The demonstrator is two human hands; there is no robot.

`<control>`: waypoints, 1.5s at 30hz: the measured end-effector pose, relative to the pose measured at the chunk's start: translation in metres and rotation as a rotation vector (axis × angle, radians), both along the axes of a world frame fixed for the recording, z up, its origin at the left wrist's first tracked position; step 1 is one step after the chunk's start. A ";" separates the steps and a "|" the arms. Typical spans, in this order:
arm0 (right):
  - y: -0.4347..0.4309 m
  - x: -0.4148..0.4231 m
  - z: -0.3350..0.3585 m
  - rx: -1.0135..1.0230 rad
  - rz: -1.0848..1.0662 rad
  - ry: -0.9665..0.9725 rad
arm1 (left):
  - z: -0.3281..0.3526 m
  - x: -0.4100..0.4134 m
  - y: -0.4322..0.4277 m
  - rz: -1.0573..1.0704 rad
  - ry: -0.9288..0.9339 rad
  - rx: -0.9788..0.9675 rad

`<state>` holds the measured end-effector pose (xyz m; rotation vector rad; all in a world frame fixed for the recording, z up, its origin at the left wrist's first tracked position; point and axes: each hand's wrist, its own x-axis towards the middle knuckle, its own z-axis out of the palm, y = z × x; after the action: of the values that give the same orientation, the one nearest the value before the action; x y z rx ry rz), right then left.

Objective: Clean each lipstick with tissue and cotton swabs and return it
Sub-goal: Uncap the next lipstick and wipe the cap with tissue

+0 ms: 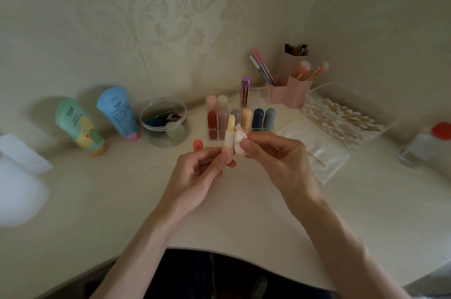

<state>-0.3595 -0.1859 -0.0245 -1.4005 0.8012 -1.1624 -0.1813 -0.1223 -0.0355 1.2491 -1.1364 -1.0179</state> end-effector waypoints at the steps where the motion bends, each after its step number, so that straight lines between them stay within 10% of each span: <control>1: 0.001 0.001 0.001 -0.001 -0.008 -0.045 | 0.000 0.000 0.000 0.003 0.002 0.000; 45: 0.006 -0.006 0.008 0.143 0.212 0.115 | -0.001 0.000 0.001 -0.118 -0.079 -0.033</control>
<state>-0.3650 -0.1803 -0.0169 -1.4052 0.7797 -0.8523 -0.1810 -0.1214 -0.0368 1.2165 -1.2959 -1.0401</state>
